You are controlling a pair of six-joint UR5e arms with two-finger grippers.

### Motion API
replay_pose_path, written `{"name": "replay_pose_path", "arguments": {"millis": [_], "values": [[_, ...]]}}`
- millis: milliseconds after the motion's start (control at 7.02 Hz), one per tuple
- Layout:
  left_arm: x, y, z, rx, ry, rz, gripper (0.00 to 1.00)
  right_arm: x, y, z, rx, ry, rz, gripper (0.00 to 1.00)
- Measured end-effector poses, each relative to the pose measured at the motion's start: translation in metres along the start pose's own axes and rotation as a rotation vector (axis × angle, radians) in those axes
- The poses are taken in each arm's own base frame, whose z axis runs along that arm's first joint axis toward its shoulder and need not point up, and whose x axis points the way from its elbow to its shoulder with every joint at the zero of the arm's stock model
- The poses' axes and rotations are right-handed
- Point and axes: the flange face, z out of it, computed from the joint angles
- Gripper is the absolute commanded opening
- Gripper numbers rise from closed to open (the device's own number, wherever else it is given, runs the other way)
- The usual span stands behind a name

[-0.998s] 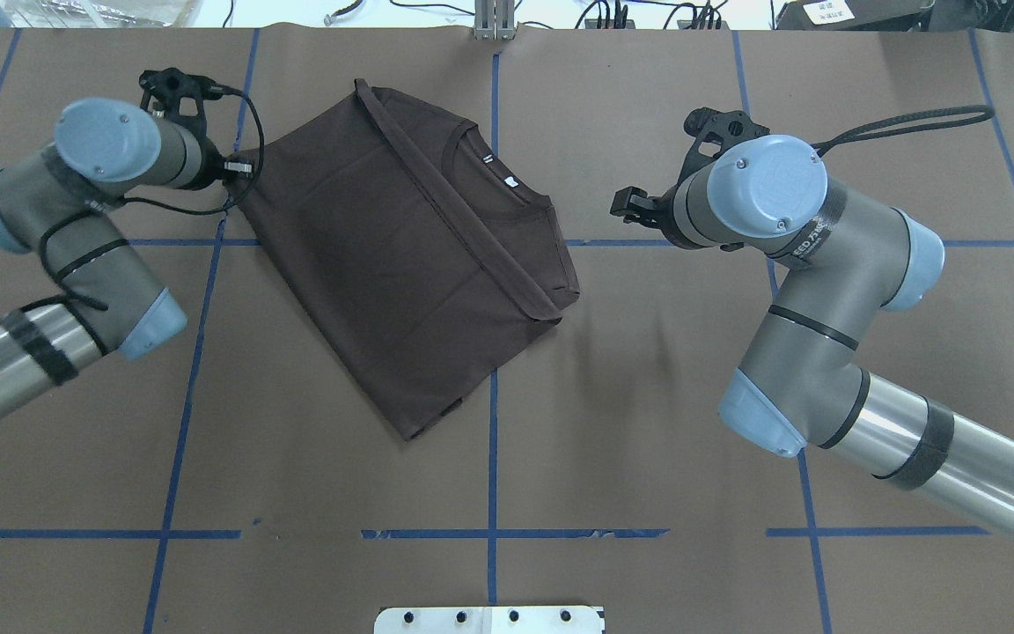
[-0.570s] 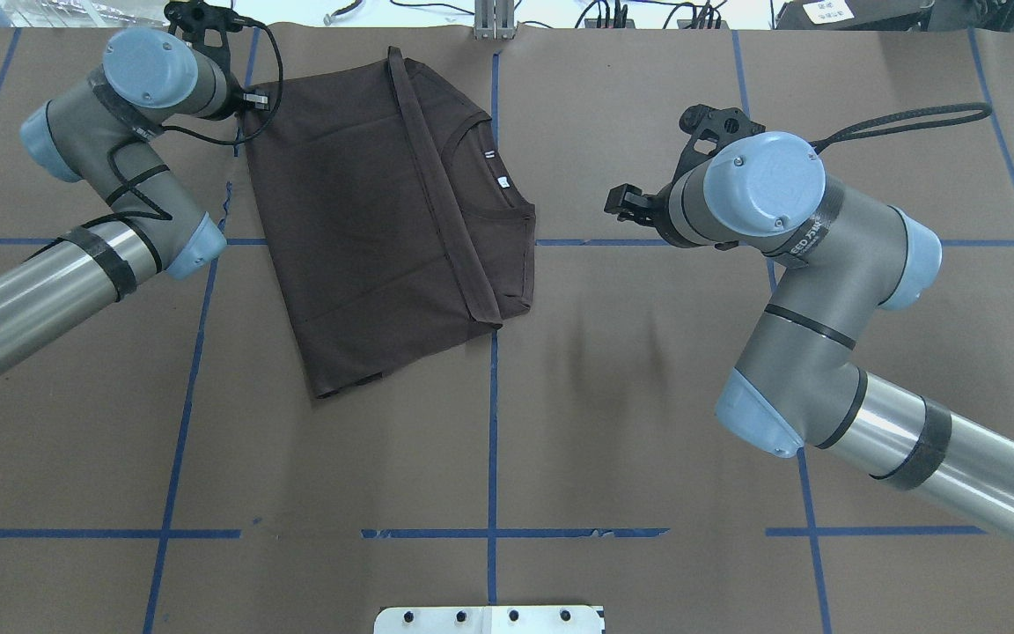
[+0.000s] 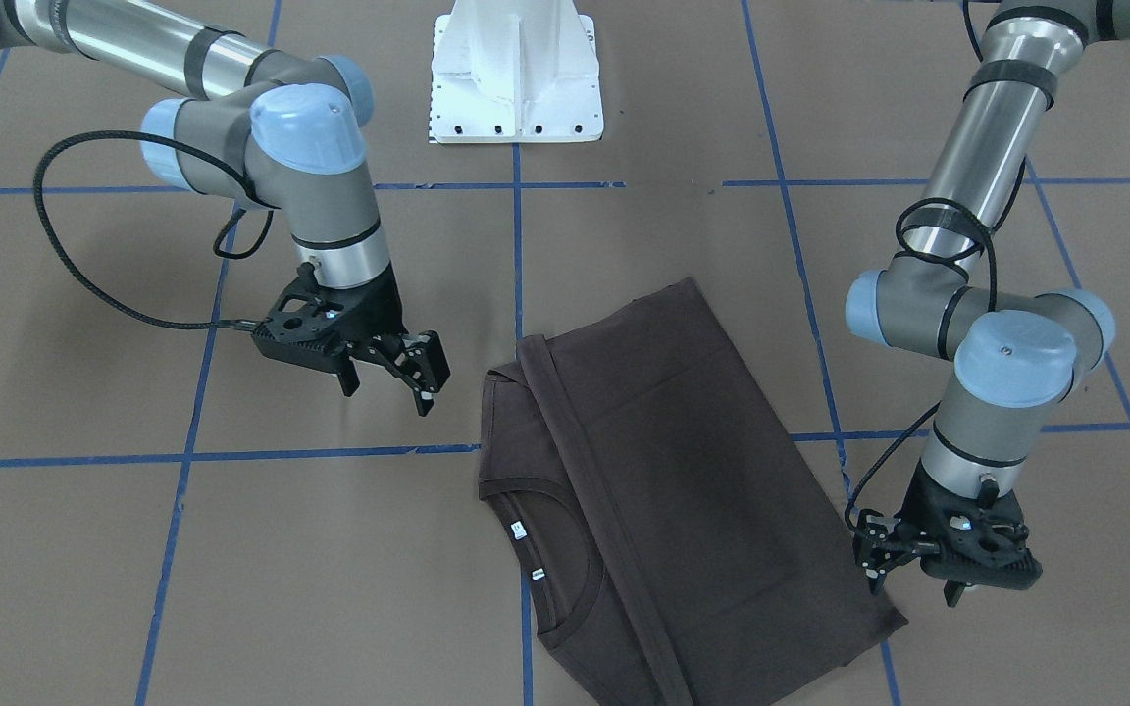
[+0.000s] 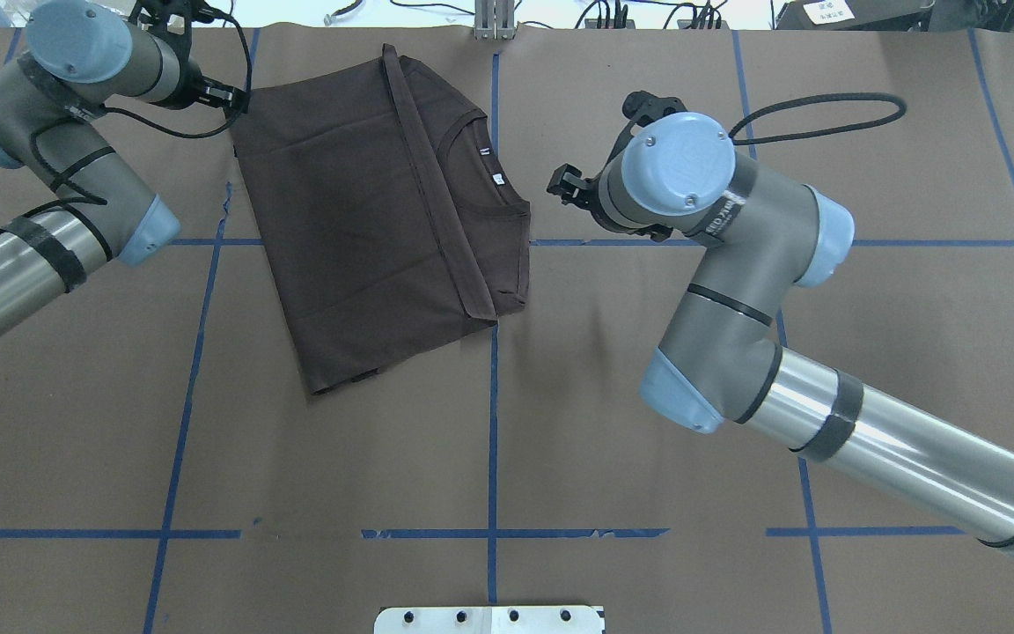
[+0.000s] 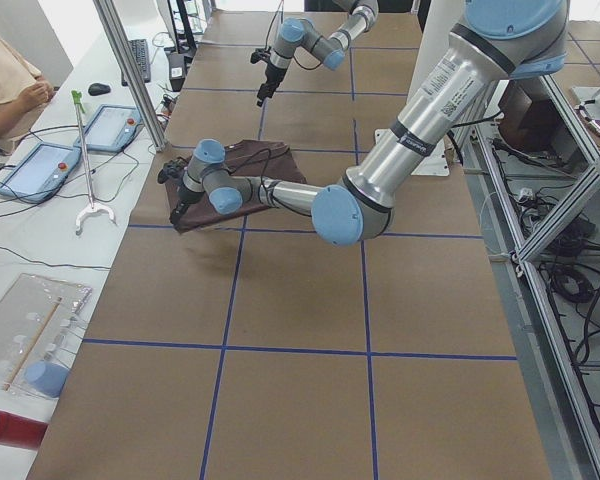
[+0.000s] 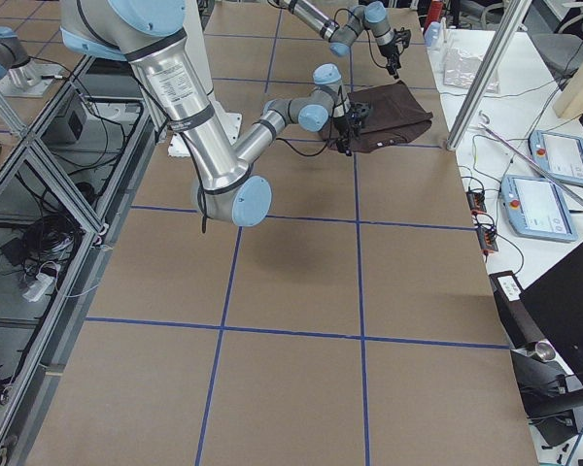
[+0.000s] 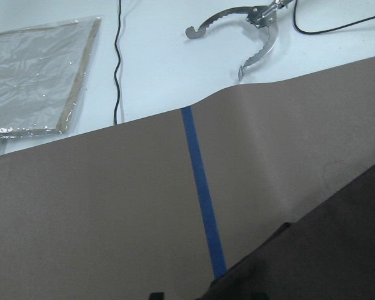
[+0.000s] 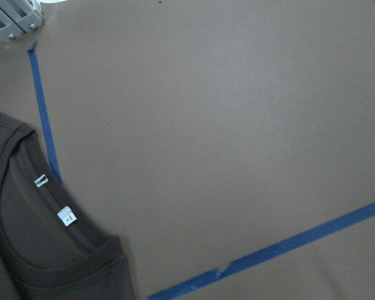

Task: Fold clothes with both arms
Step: 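Reach the right gripper to the folded shirt's edge while left holds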

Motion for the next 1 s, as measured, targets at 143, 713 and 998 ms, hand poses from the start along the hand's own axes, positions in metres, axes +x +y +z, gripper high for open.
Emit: {"name": "replay_pose_path", "arguments": {"millis": [143,713,998], "values": [[-0.001,0.009,-0.01,0.005,0.023,0.005,1.0,-0.029,0.01,0.014,0.007,0.008,-0.002,1.0],[0.005,0.014,-0.016,0.008,0.043,0.008,1.0,-0.082,0.057,0.054,0.031,0.054,-0.069,0.68],[0.008,0.016,-0.015,0.006,0.046,0.01,1.0,-0.084,0.064,0.07,0.027,0.083,-0.087,0.64]]}}
